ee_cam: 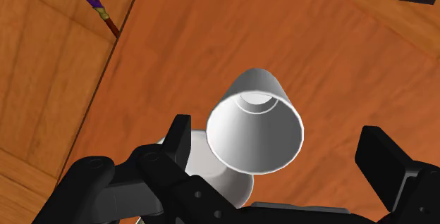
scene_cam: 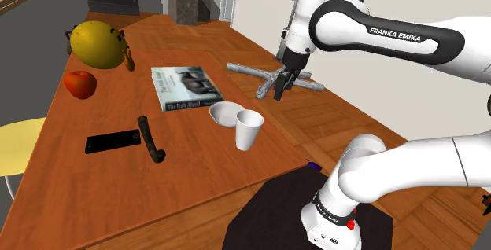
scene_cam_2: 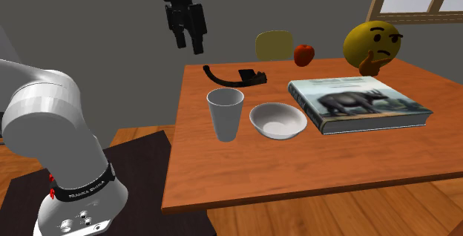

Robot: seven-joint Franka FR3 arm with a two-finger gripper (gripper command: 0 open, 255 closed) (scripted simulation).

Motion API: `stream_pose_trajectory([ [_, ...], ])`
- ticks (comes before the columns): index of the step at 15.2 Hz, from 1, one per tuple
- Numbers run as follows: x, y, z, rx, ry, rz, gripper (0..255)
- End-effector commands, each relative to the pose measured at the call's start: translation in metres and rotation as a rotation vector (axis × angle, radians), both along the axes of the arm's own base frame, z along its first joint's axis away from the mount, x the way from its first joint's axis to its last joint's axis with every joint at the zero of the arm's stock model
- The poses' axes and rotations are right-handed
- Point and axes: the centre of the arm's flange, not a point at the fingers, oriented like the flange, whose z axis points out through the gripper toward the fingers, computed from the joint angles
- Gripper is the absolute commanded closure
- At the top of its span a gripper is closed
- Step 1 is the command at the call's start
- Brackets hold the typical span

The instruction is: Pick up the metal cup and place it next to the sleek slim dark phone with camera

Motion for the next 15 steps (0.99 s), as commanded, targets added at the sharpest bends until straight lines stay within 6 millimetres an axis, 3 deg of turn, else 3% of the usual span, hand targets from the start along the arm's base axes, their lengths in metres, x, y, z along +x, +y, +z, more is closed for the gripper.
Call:
stream_pose_trajectory([
  [1, 0.0, 0.0, 0.0, 0.0, 0.0, 0.0, 0],
  [15, 0.1, 0.067, -0.149, -0.063, 0.036, -0.04, 0],
])
